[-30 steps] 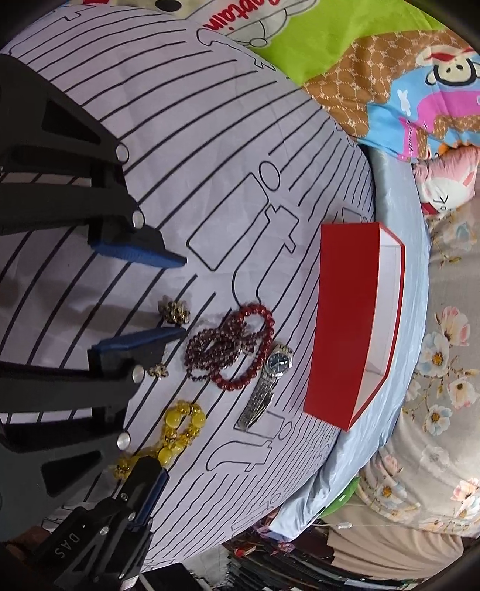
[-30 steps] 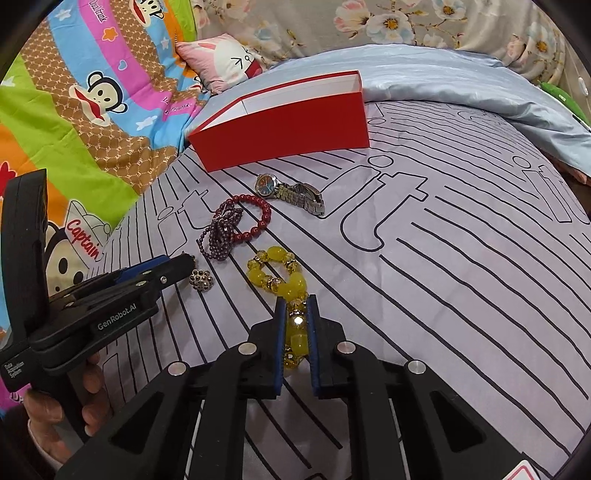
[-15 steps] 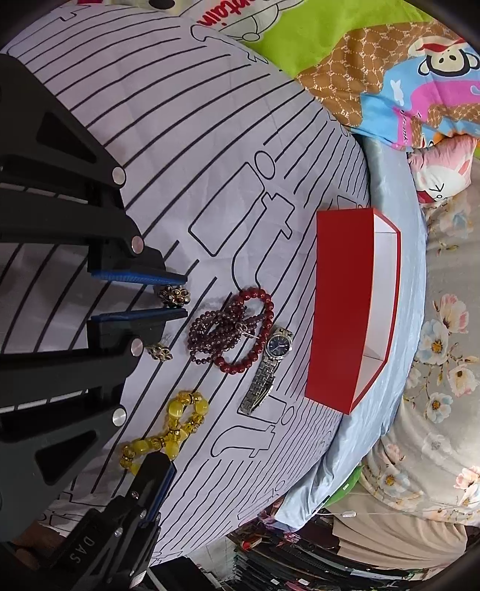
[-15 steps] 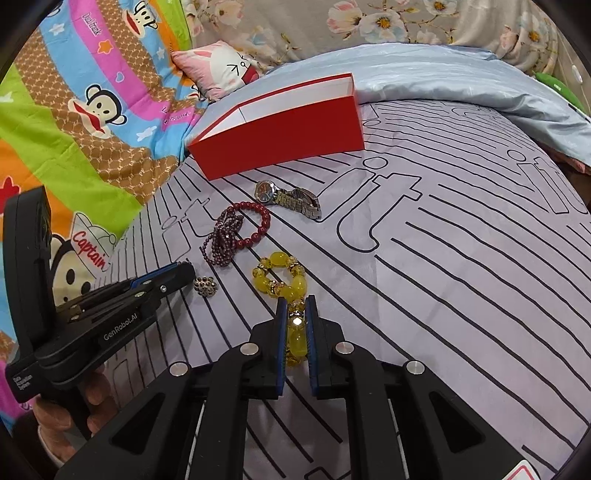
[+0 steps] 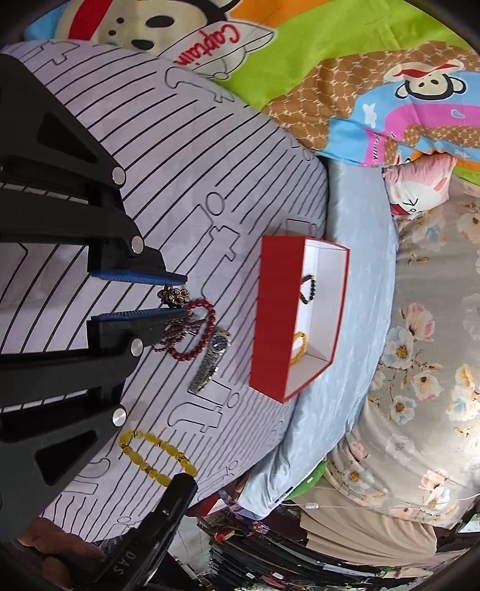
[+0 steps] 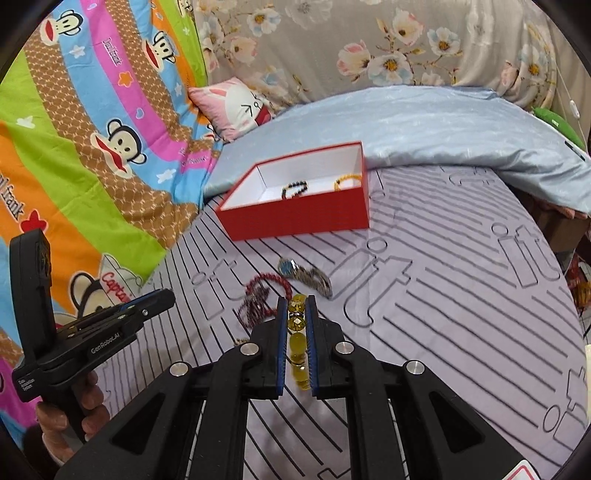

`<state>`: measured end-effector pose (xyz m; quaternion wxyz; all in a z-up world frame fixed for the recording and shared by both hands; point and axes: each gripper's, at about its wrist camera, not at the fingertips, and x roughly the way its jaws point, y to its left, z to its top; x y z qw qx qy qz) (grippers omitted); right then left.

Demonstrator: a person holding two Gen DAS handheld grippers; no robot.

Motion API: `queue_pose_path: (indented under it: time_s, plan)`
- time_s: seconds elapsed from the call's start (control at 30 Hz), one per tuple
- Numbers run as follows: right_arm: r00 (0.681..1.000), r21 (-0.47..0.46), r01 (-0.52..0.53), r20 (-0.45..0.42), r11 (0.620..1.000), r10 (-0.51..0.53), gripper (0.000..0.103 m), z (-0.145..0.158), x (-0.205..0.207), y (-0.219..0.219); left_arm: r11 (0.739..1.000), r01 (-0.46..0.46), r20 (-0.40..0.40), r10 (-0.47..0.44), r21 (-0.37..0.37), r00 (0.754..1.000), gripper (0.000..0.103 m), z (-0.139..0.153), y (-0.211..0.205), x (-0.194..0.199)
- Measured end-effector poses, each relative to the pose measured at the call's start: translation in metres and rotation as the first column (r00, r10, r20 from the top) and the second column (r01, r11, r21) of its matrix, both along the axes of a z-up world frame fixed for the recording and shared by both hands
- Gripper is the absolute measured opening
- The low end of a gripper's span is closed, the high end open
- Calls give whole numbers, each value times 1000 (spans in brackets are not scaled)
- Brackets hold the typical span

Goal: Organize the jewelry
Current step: 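Lift and carry the yellow bracelet and gold charm into the red box, then open both tools in the box and withdraw them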

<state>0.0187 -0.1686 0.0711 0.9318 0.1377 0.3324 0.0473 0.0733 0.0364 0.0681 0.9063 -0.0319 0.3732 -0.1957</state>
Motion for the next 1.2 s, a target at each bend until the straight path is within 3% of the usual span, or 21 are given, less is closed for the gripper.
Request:
queue_pose_path:
  time_s: [0.27,0.5,0.7,0.83,1.2]
  plan:
    - [995,-27,-24,99,999,27,9,56,34,-8,1000,14,50,-15,5,999,12,38,-2,28]
    - [989,-53,-34,143,998,41,9,91,112,-9,1000,-6,113,4,20,994,12,64,-18,92]
    - [992,-85,-31,119,996,41,9,82,174,-5,1000,-10,98,10,-3,995,12,64,-30,152]
    - [996,-87,-35,76,996,42,9,64,202,-5,1000,-14,61,12,21,998,12,45,-45,187]
    - [999,-114,-41,-24,993,39,9,13,253,-5,997,-7,7,6,78,1000,12,-1,-71,230]
